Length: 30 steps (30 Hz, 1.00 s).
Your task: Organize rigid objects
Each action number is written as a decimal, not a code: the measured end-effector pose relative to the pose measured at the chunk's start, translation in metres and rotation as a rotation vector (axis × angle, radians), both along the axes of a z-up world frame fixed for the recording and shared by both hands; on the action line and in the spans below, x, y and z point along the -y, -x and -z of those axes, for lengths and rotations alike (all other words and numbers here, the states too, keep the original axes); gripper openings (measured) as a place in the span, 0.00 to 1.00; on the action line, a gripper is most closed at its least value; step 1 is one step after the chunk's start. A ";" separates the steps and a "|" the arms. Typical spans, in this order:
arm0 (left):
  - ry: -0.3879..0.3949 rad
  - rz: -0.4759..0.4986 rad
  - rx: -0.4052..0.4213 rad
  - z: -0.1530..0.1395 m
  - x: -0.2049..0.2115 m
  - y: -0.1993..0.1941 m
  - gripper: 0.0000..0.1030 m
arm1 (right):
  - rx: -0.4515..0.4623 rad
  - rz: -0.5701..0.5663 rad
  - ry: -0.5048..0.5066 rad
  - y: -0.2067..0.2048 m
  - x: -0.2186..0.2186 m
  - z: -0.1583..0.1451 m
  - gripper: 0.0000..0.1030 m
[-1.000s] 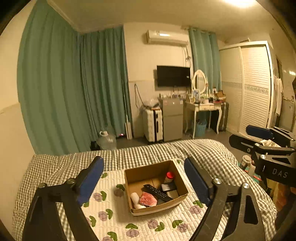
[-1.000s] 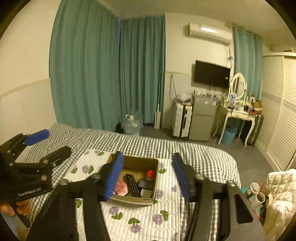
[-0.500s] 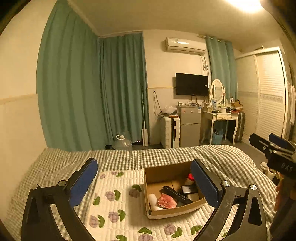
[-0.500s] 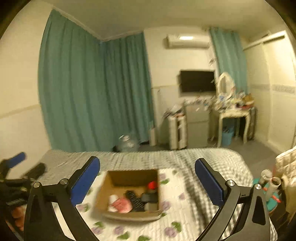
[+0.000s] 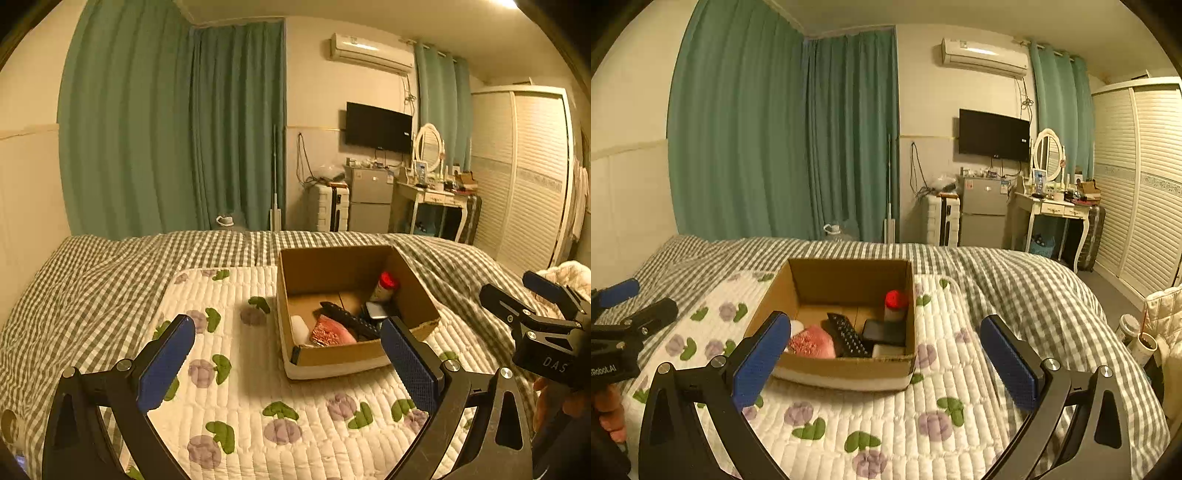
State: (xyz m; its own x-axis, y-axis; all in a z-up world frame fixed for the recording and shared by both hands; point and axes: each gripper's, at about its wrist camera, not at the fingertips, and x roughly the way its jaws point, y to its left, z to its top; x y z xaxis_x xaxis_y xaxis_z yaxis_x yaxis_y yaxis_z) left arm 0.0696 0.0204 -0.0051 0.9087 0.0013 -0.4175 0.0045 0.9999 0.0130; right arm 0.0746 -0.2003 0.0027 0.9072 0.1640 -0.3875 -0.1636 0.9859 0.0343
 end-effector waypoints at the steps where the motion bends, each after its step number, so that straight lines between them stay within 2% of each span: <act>1: 0.000 0.004 0.003 0.001 0.001 0.001 1.00 | -0.001 -0.007 -0.001 0.001 -0.001 0.002 1.00; 5: 0.018 0.014 -0.003 0.003 0.001 0.003 1.00 | -0.010 -0.038 -0.009 0.002 -0.005 0.010 1.00; 11: -0.028 0.006 0.007 0.004 0.007 0.003 1.00 | 0.009 -0.050 -0.007 0.006 -0.004 0.009 1.00; 16: -0.032 0.008 0.006 0.005 0.008 0.002 1.00 | 0.006 -0.037 -0.021 0.007 0.000 0.009 1.00; 30: -0.011 -0.006 -0.007 0.005 0.000 -0.001 1.00 | 0.006 -0.029 -0.016 0.005 0.001 0.009 1.00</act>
State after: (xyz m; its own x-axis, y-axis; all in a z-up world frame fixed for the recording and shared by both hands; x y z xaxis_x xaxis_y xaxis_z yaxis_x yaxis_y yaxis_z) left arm 0.0708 0.0205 -0.0105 0.9057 0.0111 -0.4238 -0.0012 0.9997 0.0238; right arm 0.0693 -0.2017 -0.0067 0.9041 0.1967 -0.3794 -0.1927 0.9800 0.0488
